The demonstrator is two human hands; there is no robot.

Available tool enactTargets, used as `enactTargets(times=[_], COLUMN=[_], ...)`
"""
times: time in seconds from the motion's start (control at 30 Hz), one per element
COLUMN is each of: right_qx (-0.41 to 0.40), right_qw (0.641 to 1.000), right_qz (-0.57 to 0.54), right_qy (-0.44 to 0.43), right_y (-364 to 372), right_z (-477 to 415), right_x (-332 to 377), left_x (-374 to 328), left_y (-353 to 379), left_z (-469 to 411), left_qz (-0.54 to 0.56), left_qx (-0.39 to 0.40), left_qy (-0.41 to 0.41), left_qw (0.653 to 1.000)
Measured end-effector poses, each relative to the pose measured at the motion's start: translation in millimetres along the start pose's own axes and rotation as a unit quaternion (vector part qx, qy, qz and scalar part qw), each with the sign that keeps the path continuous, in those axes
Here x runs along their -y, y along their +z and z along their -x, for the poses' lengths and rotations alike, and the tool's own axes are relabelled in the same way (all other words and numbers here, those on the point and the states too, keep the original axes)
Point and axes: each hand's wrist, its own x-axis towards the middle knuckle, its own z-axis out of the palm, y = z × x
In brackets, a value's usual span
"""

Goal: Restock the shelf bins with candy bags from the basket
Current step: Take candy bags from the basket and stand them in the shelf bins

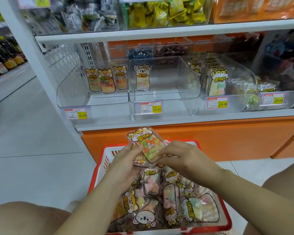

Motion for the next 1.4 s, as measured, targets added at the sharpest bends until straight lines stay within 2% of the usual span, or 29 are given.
enactTargets(times=[0.13,0.2,0.27,0.3,0.37,0.5,0.57,0.73,0.8,0.87,0.97,1.03,1.1,1.17,1.23,1.4], right_qx=[-0.036,-0.059,-0.06,-0.061,-0.069,-0.076,-0.105,-0.138,-0.148,-0.181,-0.238,-0.239,-0.189,-0.143,-0.132,-0.123], right_qw=[0.995,0.967,0.903,0.856,0.759,0.631,0.587,0.515,0.502,0.493,0.472,0.48,0.506,0.532,0.551,0.681], right_qz=[-0.047,-0.114,-0.225,-0.305,-0.445,-0.563,-0.567,-0.582,-0.579,-0.573,-0.57,-0.572,-0.588,-0.631,-0.663,-0.578], right_qy=[0.083,0.221,0.362,0.412,0.471,0.528,0.568,0.614,0.625,0.629,0.629,0.621,0.602,0.546,0.489,0.433], right_y=[-11,-24,-36,-40,-41,-30,-22,-1,5,8,8,7,2,-9,-23,-38], right_z=[-1,-2,-3,-3,-2,-4,-7,-7,-10,-13,-18,-20,-25,-33,-46,-99], right_x=[-6,-10,-20,-24,-30,-20,-12,2,7,10,10,10,13,13,10,0], left_x=[-14,-25,-29,-29,-19,5,13,25,24,21,19,19,14,3,-12,-63], left_y=[-5,-16,-27,-28,-21,-2,1,22,32,36,34,30,28,22,14,-3], left_z=[-1,-4,-5,-3,2,8,6,8,10,13,16,15,16,14,12,-3], left_qz=[0.052,-0.029,-0.183,-0.234,-0.285,-0.299,-0.241,-0.115,-0.063,-0.06,-0.219,-0.315,-0.338,-0.336,-0.325,-0.321], left_qx=[-0.021,-0.076,-0.116,-0.112,-0.073,-0.012,0.013,0.005,0.008,0.025,0.061,0.065,0.074,0.075,0.06,0.024], left_qy=[0.063,0.117,0.163,0.172,0.147,0.062,0.031,-0.004,-0.002,0.003,0.037,0.04,0.071,0.103,0.122,0.181], left_qw=[0.996,0.99,0.963,0.95,0.944,0.952,0.97,0.993,0.998,0.998,0.973,0.946,0.936,0.933,0.936,0.929])
